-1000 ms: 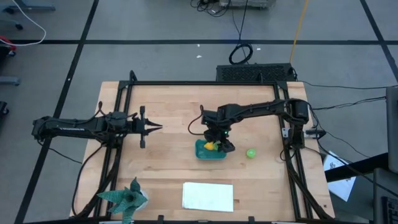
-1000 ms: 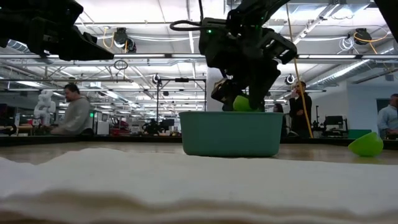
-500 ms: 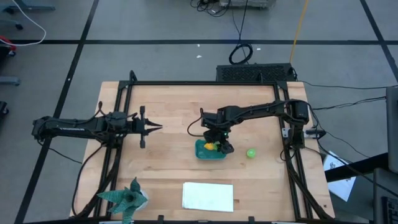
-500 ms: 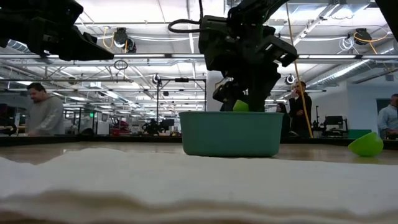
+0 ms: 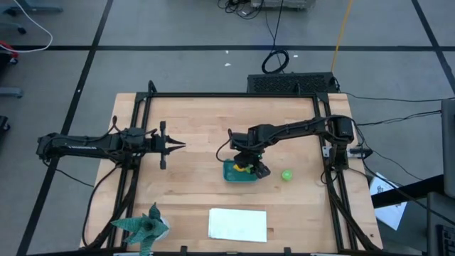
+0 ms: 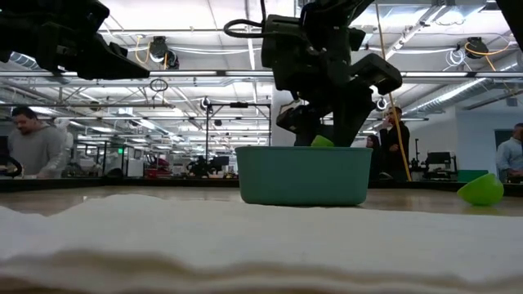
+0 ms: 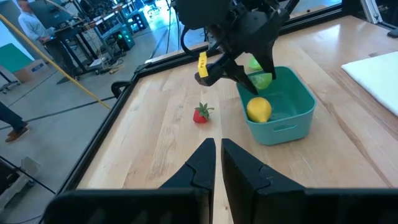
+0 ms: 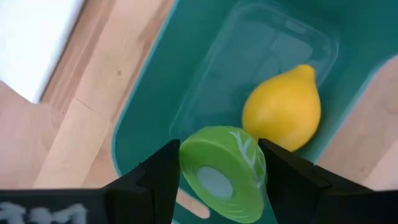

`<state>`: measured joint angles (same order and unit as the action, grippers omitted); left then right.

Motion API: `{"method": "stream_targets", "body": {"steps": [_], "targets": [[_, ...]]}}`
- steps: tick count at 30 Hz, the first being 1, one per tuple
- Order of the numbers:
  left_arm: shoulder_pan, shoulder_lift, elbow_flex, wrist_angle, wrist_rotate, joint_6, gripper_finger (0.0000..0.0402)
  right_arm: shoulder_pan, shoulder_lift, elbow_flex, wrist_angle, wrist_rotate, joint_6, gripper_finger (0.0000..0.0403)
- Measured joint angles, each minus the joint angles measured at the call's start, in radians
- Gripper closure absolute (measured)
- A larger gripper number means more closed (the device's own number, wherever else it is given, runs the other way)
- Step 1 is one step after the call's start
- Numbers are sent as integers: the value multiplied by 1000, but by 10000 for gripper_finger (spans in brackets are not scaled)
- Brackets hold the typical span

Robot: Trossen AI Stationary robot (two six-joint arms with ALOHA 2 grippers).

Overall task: Pick and placing Produce into tupperware
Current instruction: Put the top sliced green cabbage into the green bin

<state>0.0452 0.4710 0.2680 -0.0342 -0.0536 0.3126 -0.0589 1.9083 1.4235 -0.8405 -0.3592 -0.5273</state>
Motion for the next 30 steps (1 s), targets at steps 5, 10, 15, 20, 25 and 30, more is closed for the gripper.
{"method": "stream_targets", "body": {"steps": [5,10,15,20,25,30], "targets": [[0,0,0,0,0,0,371,5,0,0,13,25,-15,216],[0,0,0,0,0,-1,371,23,0,-21,24,96,-70,216],[0,0,0,0,0,-1,371,36,0,-34,28,123,-81,216],[0,0,0,0,0,-1,371,34,0,-35,29,122,-64,216],[0,0,0,0,0,-1,371,35,0,-35,32,121,-74,216],[0,0,0,0,0,-2,371,35,0,-35,65,122,-81,216]]}}
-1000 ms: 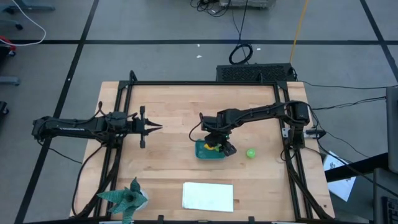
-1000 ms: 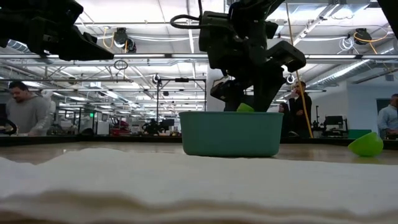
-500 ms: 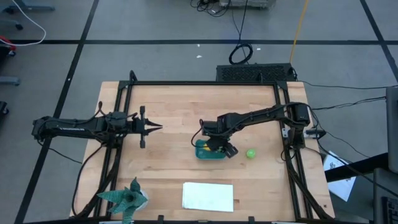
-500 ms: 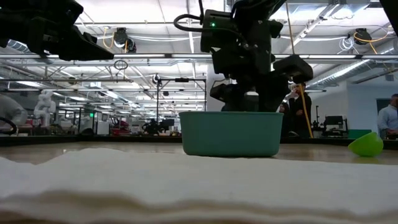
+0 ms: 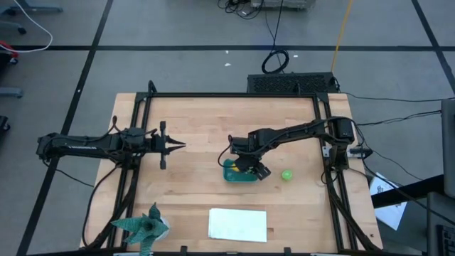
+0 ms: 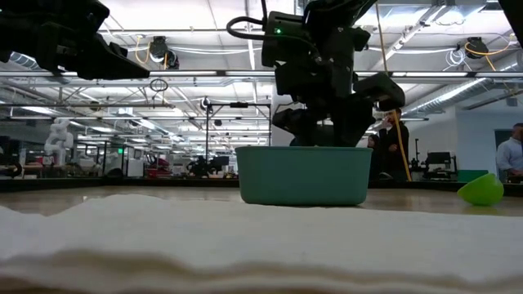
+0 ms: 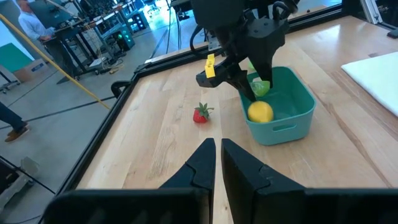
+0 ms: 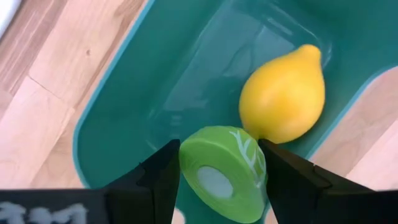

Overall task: Pick and placing Produce into tupperware
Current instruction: Put the top sliced green cabbage into the green bin

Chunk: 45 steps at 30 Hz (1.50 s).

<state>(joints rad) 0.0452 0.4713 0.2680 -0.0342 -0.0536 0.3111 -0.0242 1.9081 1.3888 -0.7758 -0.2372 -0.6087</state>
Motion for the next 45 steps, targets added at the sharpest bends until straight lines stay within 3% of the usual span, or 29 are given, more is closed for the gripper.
{"method": "stream_targets", "body": {"steps": [28,38,45], "targets": [[0,0,0,0,0,-5,371,0,0,-65,62,-1,18,216],[0,0,0,0,0,-5,371,0,0,-65,71,0,-60,216],[0,0,0,-1,0,-5,371,-7,0,-65,96,0,1,216]]}}
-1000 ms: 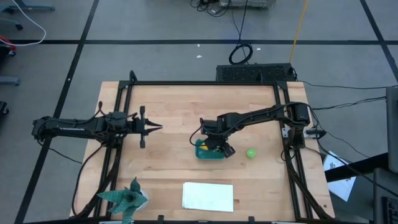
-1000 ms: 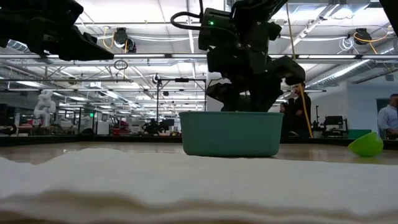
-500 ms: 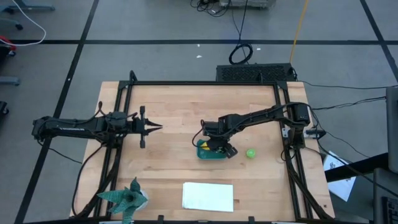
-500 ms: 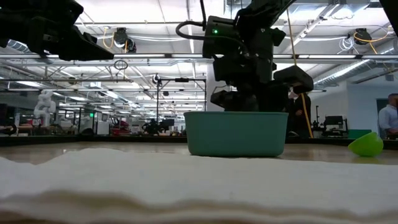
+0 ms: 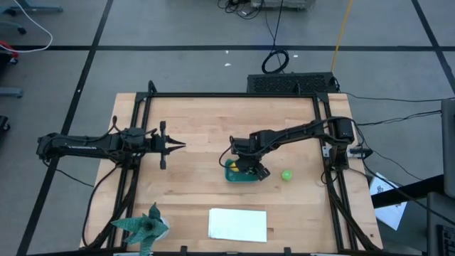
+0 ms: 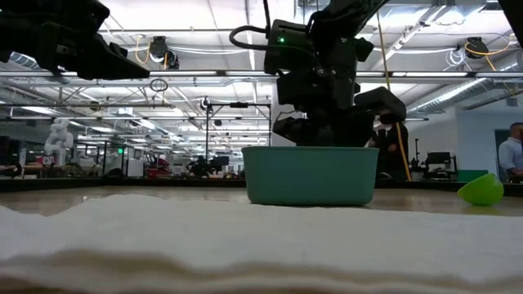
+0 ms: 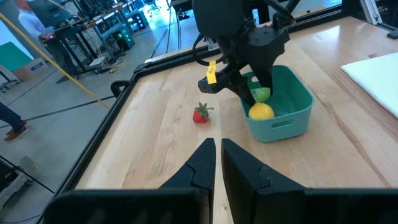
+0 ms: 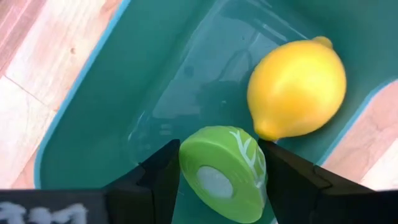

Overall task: Pick and placing Produce into tupperware
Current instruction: Put the top sliced green cabbage into the green bin

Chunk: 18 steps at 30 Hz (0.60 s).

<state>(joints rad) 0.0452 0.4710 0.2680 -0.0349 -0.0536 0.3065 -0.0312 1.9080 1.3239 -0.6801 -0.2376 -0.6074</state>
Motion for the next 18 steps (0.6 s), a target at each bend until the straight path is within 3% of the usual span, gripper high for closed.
{"method": "stream_targets", "body": {"steps": [18], "targets": [[0,0,0,-1,0,2,371,12,-1,-79,81,1,-105,216]]}}
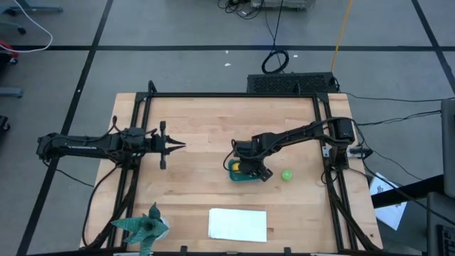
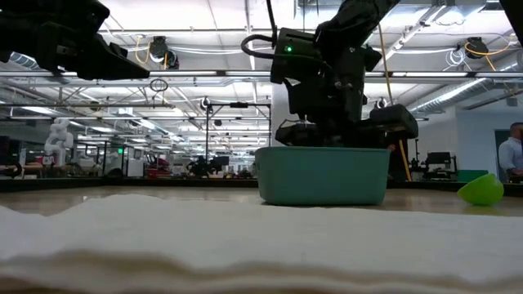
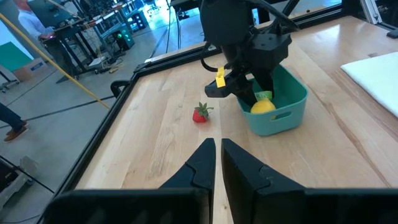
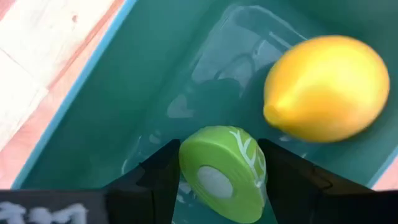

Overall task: Pick and placing Produce into tupperware
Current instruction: Put the top sliced green cabbage into the green bin

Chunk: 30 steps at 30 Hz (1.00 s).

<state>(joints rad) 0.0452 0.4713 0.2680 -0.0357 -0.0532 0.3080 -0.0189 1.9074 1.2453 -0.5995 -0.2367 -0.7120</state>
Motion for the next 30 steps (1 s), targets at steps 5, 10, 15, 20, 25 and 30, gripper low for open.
{"method": "stream_targets", "body": {"steps": [5,10,15,20,25,30], "targets": [[0,0,0,0,0,0,371,0,0,-1,22,1,-7,214],[0,0,0,-1,0,0,371,-1,0,-1,20,2,21,202],[0,0,0,-5,0,0,371,0,0,-1,20,4,36,186],[0,0,0,-13,0,-1,371,-1,0,-1,20,5,40,182],[0,0,0,-17,0,-1,371,-1,0,-1,20,10,45,183],[0,0,0,-17,0,-2,371,-1,0,6,1,55,46,183]]}}
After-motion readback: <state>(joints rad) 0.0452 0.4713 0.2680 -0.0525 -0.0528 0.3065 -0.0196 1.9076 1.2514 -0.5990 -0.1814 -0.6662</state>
